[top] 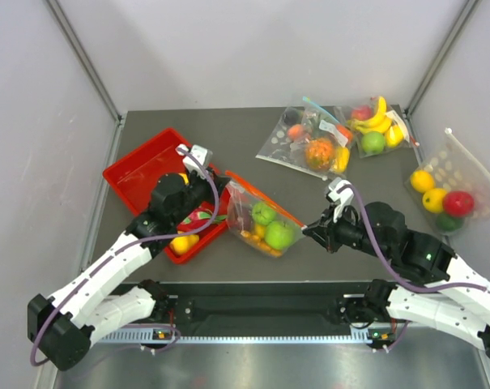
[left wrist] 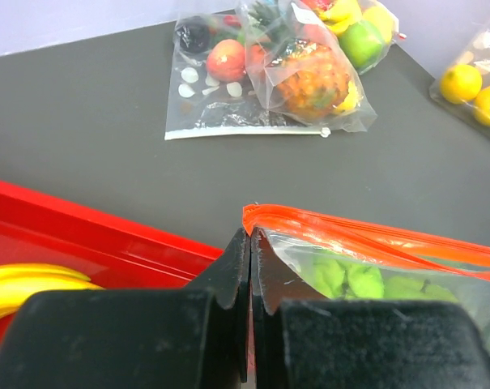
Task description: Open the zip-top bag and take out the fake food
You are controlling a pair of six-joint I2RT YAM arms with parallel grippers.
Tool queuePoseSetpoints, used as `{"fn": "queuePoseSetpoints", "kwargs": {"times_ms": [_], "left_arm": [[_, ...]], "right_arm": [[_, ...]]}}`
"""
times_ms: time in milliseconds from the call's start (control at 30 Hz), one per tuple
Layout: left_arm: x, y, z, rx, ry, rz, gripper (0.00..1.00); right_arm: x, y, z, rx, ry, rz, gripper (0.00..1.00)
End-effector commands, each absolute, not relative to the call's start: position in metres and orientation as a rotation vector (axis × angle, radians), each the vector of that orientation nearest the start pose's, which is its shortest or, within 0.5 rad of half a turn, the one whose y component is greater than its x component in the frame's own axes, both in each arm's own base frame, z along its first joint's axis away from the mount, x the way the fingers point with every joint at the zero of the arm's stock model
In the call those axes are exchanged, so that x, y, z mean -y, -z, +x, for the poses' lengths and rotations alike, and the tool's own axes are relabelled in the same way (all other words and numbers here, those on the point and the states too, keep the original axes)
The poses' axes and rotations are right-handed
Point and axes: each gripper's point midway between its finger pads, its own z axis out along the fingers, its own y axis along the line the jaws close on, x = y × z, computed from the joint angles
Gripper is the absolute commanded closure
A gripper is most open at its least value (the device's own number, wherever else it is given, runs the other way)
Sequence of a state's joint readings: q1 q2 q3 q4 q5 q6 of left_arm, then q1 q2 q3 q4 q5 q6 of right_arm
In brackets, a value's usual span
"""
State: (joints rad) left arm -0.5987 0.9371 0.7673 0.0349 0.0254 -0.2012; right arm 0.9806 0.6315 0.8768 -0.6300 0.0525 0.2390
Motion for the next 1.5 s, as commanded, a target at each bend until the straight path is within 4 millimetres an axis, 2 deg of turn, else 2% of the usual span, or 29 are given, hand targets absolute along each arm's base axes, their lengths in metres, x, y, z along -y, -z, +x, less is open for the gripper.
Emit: {"fn": "queuePoseSetpoints", "kwargs": {"times_ms": [0, 233, 367, 433, 467, 500, 533, 600, 767, 800, 867, 900, 967, 1100, 1200, 1467], "left_arm": [[0.185, -0.285, 0.305, -1.649, 0.508, 0.226, 1.0], [0.18, -0.277, 0.304, -1.655, 0.498, 0.203, 1.0], [0.183, -0.274, 0.297, -1.645, 0.524, 0.244, 1.0], [0.189, -0.27, 0.29, -1.638, 0.557, 0.297, 1.0], [0.19, -0.273, 0.287, -1.62, 0.571, 0.308, 1.0], [0.192, -0.269, 0.283, -1.622, 0.585, 0.331, 1.0], [0.199, -0.27, 0.277, -1.607, 0.617, 0.384, 1.0], [0.201, -0.268, 0.27, -1.599, 0.644, 0.411, 1.0], [0.213, -0.265, 0.248, -1.558, 0.742, 0.518, 1.0], [0.215, -0.266, 0.245, -1.55, 0.756, 0.534, 1.0], [0.219, -0.267, 0.241, -1.543, 0.781, 0.556, 1.0], [0.221, -0.268, 0.239, -1.537, 0.793, 0.568, 1.0], [0.222, -0.268, 0.239, -1.536, 0.796, 0.577, 1.0], [0.222, -0.269, 0.237, -1.532, 0.799, 0.584, 1.0], [0.222, -0.27, 0.235, -1.525, 0.802, 0.586, 1.0], [0.221, -0.275, 0.231, -1.502, 0.811, 0.592, 1.0]], "right_arm": [[-0.196, -0.256, 0.13, -1.931, -0.743, -0.686, 1.0], [-0.188, -0.259, 0.126, -1.93, -0.743, -0.671, 1.0], [-0.19, -0.264, 0.122, -1.917, -0.765, -0.693, 0.99], [-0.192, -0.271, 0.121, -1.897, -0.775, -0.712, 0.85], [-0.193, -0.274, 0.121, -1.89, -0.782, -0.717, 0.73], [-0.195, -0.276, 0.121, -1.883, -0.786, -0.719, 0.54], [-0.197, -0.28, 0.123, -1.866, -0.785, -0.726, 0.41], [-0.201, -0.286, 0.127, -1.846, -0.787, -0.722, 0.29], [-0.223, -0.297, 0.144, -1.786, -0.789, -0.718, 0.27], [-0.23, -0.292, 0.148, -1.798, -0.778, -0.735, 0.27], [-0.241, -0.298, 0.153, -1.772, -0.783, -0.762, 0.27], [-0.249, -0.293, 0.158, -1.788, -0.77, -0.786, 0.27], [-0.26, -0.3, 0.16, -1.765, -0.792, -0.811, 0.27], [-0.278, -0.296, 0.17, -1.77, -0.783, -0.85, 0.28], [-0.283, -0.286, 0.176, -1.793, -0.759, -0.858, 0.28], [-0.282, -0.272, 0.187, -1.821, -0.691, -0.836, 0.33]]}}
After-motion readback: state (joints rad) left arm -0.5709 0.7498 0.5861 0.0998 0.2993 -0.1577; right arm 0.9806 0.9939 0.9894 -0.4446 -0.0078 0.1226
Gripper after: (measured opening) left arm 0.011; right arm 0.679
